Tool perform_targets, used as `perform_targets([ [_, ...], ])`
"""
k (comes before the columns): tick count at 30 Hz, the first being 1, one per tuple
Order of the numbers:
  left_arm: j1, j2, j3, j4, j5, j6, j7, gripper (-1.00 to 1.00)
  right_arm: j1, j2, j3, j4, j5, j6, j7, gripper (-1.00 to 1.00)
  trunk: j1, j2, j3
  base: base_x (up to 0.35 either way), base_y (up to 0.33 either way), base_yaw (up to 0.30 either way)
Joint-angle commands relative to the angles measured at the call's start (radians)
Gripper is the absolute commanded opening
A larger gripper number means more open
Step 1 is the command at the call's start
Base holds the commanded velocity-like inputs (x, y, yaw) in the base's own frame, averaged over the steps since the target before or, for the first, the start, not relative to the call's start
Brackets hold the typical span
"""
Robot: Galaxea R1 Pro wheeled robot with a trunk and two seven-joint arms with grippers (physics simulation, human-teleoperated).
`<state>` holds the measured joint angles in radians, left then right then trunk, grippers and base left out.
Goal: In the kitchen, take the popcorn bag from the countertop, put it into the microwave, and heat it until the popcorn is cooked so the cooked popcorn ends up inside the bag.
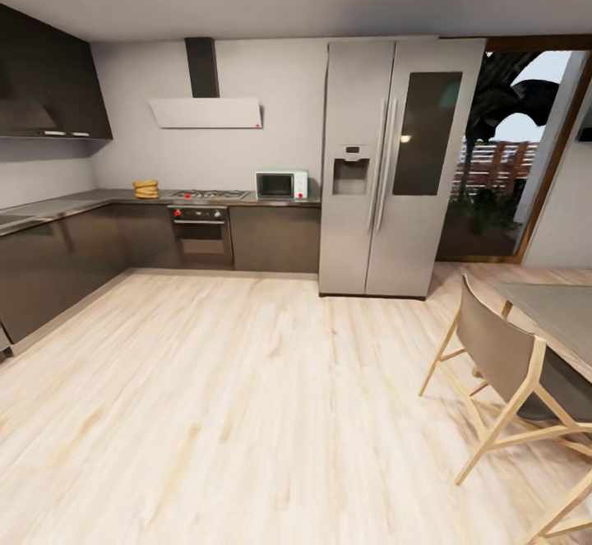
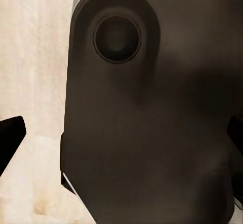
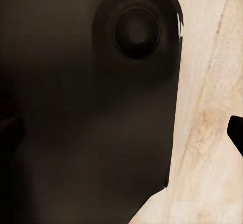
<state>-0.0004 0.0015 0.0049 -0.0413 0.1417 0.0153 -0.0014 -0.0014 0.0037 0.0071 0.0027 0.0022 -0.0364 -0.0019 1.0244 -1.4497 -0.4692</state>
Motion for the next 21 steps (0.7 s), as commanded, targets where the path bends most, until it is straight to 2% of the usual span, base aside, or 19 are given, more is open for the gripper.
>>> perform_targets([
  [1, 0.000, 0.000, 0.000, -0.001, 0.008, 0.002, 0.000, 1.00, 0.000, 0.000, 0.001, 0.000, 0.000, -0.004, 0.000, 1.00, 0.001, 0.000, -0.001, 0.320, 0.100, 0.000],
  [21, 0.000, 0.000, -0.002, -0.001, 0.007, 0.002, 0.000, 1.00, 0.000, 0.001, 0.001, 0.000, -0.001, -0.003, 0.000, 1.00, 0.001, 0.000, -0.001, 0.320, 0.107, 0.000],
])
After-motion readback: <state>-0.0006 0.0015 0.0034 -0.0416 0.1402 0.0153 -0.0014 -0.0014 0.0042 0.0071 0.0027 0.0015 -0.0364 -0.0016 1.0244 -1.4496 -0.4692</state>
